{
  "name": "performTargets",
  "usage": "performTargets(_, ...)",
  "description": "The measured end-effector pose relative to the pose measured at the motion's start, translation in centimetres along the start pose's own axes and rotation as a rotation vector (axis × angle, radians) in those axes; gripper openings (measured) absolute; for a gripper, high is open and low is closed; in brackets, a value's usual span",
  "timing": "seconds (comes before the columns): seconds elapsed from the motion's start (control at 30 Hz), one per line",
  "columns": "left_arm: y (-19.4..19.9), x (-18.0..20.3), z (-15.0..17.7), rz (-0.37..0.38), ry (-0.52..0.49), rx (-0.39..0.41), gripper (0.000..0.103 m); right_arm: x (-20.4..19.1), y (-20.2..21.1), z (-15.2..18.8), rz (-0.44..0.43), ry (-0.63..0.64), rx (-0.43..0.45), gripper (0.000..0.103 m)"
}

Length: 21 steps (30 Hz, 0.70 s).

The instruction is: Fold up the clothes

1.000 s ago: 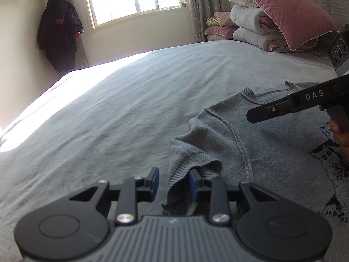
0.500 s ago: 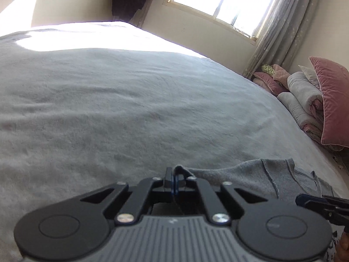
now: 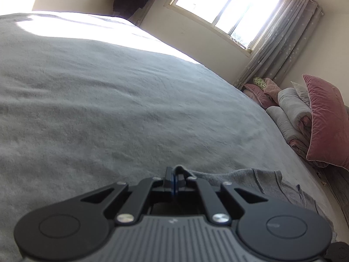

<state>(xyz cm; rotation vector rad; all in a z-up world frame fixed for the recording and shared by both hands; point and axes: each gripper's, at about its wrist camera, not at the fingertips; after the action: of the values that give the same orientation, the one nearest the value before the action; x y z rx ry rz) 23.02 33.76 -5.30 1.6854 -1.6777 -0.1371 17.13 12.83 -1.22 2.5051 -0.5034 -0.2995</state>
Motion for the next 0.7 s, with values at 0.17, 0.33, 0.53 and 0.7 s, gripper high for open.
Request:
performTargets(0.17, 0.3, -0.4, -0.1, 0.002, 0.003, -0.002, 0.001, 0.5, -0.6, 0.2, -0.002, -0.023, 0.011, 0.011)
performTargets(0.33, 1.2, -0.7, -0.5, -0.002, -0.001, 0.031, 0.001, 3.1, 1.7, 0.1, -0.160, -0.206, 0.100, 0.006)
performTargets(0.53, 0.3, -0.5, -0.2, -0.068, -0.037, 0.010, 0.004, 3.8, 0.2, 1.0, -0.204, -0.267, 0.057, 0.007)
performTargets(0.7, 1.0, -0.6, -0.5, -0.057, -0.017, 0.023, 0.017, 3.6, -0.3, 1.1, -0.215, -0.277, 0.057, 0.017)
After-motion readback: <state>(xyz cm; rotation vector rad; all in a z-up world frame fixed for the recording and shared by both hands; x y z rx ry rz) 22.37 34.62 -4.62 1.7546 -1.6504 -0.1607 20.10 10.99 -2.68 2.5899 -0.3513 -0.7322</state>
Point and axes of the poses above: each gripper's, at about its wrist camera, not at the fingertips, and y roughly against the way its jaws point, x to its right, z to its underside, and after that the axes turned 7 degrees about -z, right-handed
